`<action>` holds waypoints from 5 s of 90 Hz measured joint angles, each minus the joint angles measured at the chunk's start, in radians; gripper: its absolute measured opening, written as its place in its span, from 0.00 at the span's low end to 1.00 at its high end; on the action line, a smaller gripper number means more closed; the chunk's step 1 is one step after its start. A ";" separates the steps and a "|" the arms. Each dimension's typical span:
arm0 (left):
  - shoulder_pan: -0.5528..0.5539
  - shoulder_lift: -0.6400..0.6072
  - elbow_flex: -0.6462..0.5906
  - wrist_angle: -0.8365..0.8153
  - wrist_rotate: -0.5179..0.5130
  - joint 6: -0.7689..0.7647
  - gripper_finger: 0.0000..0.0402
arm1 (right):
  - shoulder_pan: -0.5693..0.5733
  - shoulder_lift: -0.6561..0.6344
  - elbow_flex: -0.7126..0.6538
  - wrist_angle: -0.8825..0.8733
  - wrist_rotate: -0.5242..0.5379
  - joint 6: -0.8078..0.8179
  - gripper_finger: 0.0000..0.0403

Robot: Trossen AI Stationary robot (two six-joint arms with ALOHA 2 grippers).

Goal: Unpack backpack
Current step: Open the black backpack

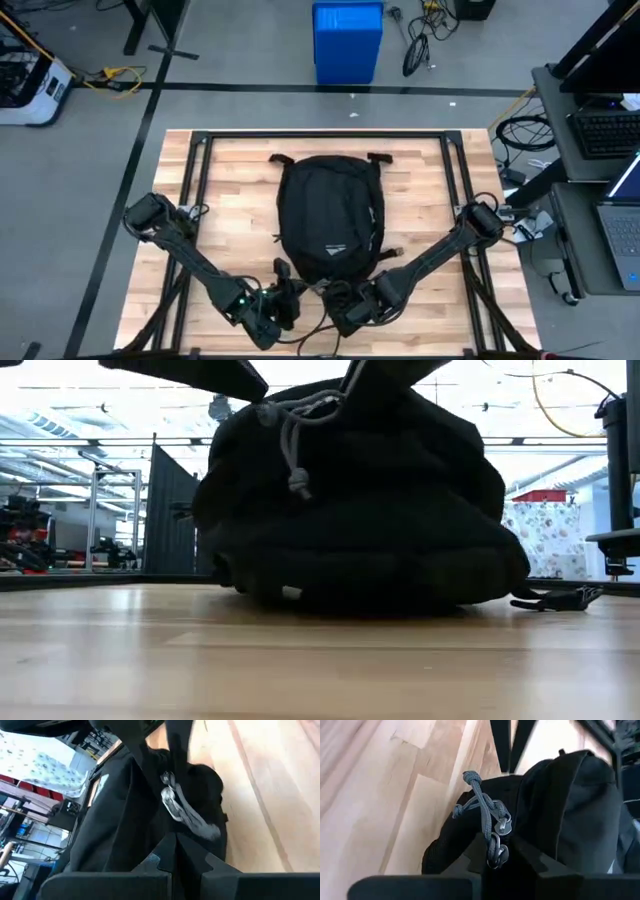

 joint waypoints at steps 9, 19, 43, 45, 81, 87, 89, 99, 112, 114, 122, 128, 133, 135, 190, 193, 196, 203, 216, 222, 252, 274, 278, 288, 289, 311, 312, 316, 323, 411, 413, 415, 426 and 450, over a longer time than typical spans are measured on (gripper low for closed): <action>-0.009 0.000 0.000 0.002 -0.019 -0.007 0.00 | 0.007 -0.003 0.000 -0.034 0.000 0.023 0.08; -0.019 0.000 0.000 0.002 -0.030 -0.008 0.00 | 0.014 -0.004 0.000 -0.049 -0.008 0.038 0.08; -0.028 0.000 0.000 0.042 0.045 -0.035 0.22 | 0.024 -0.005 0.000 -0.047 -0.046 0.053 0.08; -0.028 0.000 0.000 0.049 0.050 -0.035 0.25 | 0.025 -0.005 0.000 -0.047 -0.047 0.053 0.08; 0.018 0.121 0.000 0.075 0.031 -0.050 0.63 | 0.050 -0.032 0.001 -0.016 -0.114 0.057 0.08; 0.037 0.151 0.002 0.103 -0.007 -0.049 0.65 | 0.049 -0.043 0.001 -0.006 -0.136 0.057 0.08; 0.042 0.159 0.002 0.112 -0.025 -0.042 0.65 | 0.049 -0.044 0.001 -0.002 -0.140 0.057 0.08; 0.066 0.186 0.002 0.135 -0.089 -0.031 0.66 | 0.047 -0.046 0.001 0.013 -0.155 0.057 0.08; 0.079 0.188 0.002 0.150 -0.106 -0.031 0.63 | 0.041 -0.044 0.000 0.012 -0.178 0.058 0.08; 0.078 0.189 0.002 0.155 -0.107 -0.030 0.63 | 0.041 -0.044 0.000 0.011 -0.185 0.058 0.08; 0.073 0.188 0.002 0.174 -0.124 -0.026 0.59 | 0.042 -0.043 0.000 0.018 -0.199 0.058 0.08; 0.070 0.186 0.002 0.188 -0.141 -0.012 0.57 | 0.043 -0.043 0.001 0.029 -0.219 0.058 0.08; 0.069 0.186 0.002 0.212 -0.140 0.020 0.55 | 0.043 -0.043 0.001 0.031 -0.238 0.058 0.08; 0.068 0.186 0.004 0.216 -0.141 0.032 0.54 | 0.043 -0.043 0.001 0.033 -0.244 0.057 0.08; 0.071 0.184 0.047 0.236 -0.087 0.098 0.27 | 0.044 -0.042 0.003 0.077 -0.333 0.015 0.08; 0.071 0.183 0.047 0.236 -0.088 0.098 0.23 | 0.044 -0.041 0.003 0.076 -0.334 0.015 0.08; 0.072 0.183 0.047 0.236 -0.088 0.097 0.18 | 0.044 -0.041 0.003 0.072 -0.336 0.015 0.08; 0.075 0.182 0.048 0.237 -0.088 0.098 0.07 | 0.044 -0.041 0.003 0.051 -0.335 0.016 0.08; 0.077 0.182 0.048 0.229 -0.101 0.098 0.04 | 0.045 -0.041 0.003 -0.009 -0.307 0.057 0.14; 0.073 0.182 0.048 0.224 -0.122 0.099 0.04 | 0.049 -0.041 0.003 -0.013 -0.302 0.074 0.17; 0.012 0.162 0.047 0.220 -0.268 0.152 0.02 | 0.073 -0.042 0.005 -0.007 -0.299 0.080 0.18; 0.005 0.157 0.047 0.222 -0.290 0.150 0.02 | 0.078 -0.042 0.002 0.078 -0.307 0.083 0.19; 0.005 0.157 0.047 0.223 -0.290 0.149 0.02 | 0.087 -0.041 0.002 0.109 -0.307 0.076 0.19; 0.007 0.156 0.047 0.225 -0.292 0.149 0.02 | 0.134 -0.033 0.001 0.171 -0.282 -0.018 0.22; 0.008 0.155 0.047 0.225 -0.292 0.149 0.02 | 0.140 -0.033 0.001 0.171 -0.271 -0.031 0.22; 0.010 0.155 0.047 0.226 -0.289 0.149 0.02 | 0.207 -0.033 0.001 0.192 -0.076 -0.170 0.26; 0.010 0.155 0.047 0.226 -0.289 0.149 0.02 | 0.208 -0.033 0.001 0.193 -0.070 -0.168 0.26; 0.010 0.155 0.047 0.226 -0.287 0.149 0.02 | 0.211 -0.027 0.001 0.196 -0.056 -0.165 0.26; 0.012 0.155 0.047 0.231 -0.285 0.149 0.02 | 0.212 0.003 0.002 0.203 -0.044 -0.188 0.26; 0.016 0.155 0.047 0.232 -0.272 0.149 0.02 | 0.246 0.131 0.001 0.212 0.369 -0.514 0.26; 0.016 0.155 0.047 0.232 -0.272 0.149 0.02 | 0.245 0.131 0.001 0.205 0.368 -0.508 0.26; 0.016 0.155 0.047 0.232 -0.272 0.149 0.02 | 0.245 0.131 0.001 0.198 0.369 -0.504 0.26; 0.017 0.156 0.047 0.233 -0.269 0.149 0.02 | 0.245 0.135 0.001 0.186 0.373 -0.507 0.26; 0.017 0.156 0.047 0.232 -0.273 0.149 0.02 | 0.219 0.135 0.001 0.173 0.367 -0.501 0.26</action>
